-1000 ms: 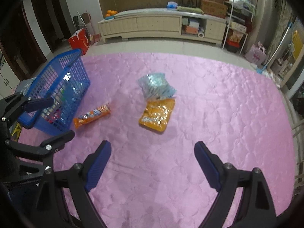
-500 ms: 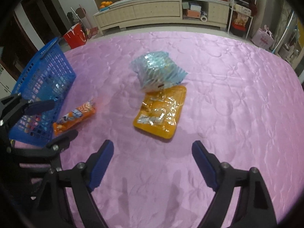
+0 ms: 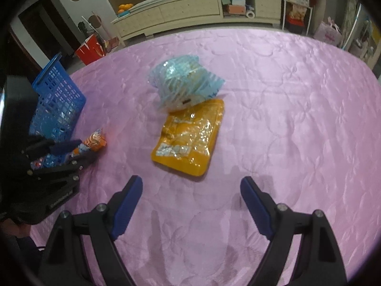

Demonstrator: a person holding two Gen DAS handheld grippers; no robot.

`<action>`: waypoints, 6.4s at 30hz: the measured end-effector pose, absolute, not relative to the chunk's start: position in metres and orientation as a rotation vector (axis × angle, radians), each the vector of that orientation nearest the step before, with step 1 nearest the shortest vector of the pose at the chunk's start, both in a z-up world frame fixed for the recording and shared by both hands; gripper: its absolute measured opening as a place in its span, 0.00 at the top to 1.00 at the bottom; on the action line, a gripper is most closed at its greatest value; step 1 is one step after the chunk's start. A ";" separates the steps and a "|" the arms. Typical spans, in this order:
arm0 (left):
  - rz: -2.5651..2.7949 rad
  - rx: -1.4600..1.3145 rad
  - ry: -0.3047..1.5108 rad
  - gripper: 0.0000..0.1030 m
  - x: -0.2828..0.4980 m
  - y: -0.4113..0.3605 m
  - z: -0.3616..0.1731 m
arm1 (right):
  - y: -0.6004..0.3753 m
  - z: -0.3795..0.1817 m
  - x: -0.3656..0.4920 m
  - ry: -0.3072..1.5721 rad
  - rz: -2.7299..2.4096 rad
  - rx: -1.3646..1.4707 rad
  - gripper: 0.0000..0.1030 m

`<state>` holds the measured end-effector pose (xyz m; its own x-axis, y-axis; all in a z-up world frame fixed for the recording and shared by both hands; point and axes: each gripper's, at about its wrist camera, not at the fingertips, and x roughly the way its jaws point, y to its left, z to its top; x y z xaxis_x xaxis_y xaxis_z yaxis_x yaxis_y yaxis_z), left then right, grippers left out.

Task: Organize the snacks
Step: 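Grasp the orange stick snack with the left tool while right tool grasps the orange packet, then carry both snacks over the blue basket, then open the right tool to drop the orange packet while left tool releases the stick snack, then move the open right tool to the clear striped bag and grasp it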

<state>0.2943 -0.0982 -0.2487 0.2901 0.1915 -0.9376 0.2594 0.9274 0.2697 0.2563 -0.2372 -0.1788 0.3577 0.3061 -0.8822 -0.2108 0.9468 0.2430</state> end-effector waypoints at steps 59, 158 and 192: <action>-0.133 0.077 1.111 0.85 0.238 -0.081 -0.194 | -0.213 -0.159 0.231 1.280 0.314 -0.055 0.79; -0.052 0.001 0.991 0.85 0.210 0.110 -0.108 | -0.031 -0.075 0.231 1.118 0.491 -0.121 0.19; -0.052 0.049 0.911 0.27 0.188 0.060 -0.041 | -0.120 -0.006 0.214 1.001 0.394 -0.092 0.19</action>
<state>0.1883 0.0597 -0.0409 0.6122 -0.0242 -0.7903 0.0656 0.9976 0.0202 0.2138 -0.1197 -0.0056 0.4758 0.2799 -0.8338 -0.3635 0.9258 0.1034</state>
